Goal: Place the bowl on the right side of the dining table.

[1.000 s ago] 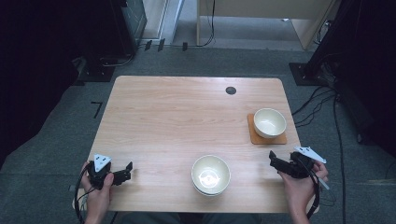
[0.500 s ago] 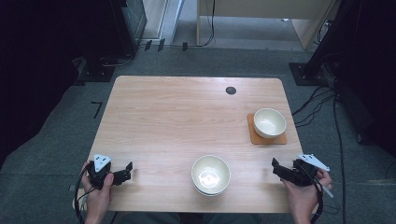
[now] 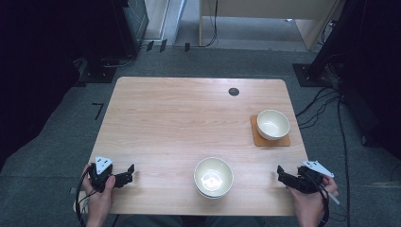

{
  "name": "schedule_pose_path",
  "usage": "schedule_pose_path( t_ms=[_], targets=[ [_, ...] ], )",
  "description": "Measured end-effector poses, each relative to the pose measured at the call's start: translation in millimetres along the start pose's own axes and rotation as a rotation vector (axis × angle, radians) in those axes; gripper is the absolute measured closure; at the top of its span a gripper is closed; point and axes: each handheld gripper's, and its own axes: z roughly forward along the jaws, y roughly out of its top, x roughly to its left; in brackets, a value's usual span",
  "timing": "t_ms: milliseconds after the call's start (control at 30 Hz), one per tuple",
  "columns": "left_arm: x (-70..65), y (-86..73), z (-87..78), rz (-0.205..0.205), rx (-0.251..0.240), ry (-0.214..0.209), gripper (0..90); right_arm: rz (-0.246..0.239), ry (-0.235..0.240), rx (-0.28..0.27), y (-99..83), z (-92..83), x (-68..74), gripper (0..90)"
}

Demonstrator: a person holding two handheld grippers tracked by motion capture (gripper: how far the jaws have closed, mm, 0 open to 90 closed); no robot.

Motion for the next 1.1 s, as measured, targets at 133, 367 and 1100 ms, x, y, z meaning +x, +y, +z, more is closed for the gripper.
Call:
schedule_pose_path(
  t_ms=[133,367,1100],
  targets=[
    [0.0,0.0,0.0,0.0,0.0,0.001,0.0,-0.009,0.001,0.016,-2.8,3.6,-0.4,0.0],
    [-0.3,-0.2,-0.2,0.002,0.0,0.002,0.0,-0.01,-0.004,0.027,-3.5,6.1,0.0,0.0],
    [-0.4,-0.1,0.0,0.003,0.002,0.003,0.0,-0.09,-0.042,0.063,-2.8,10.3,7.5,0.0]
  ],
)
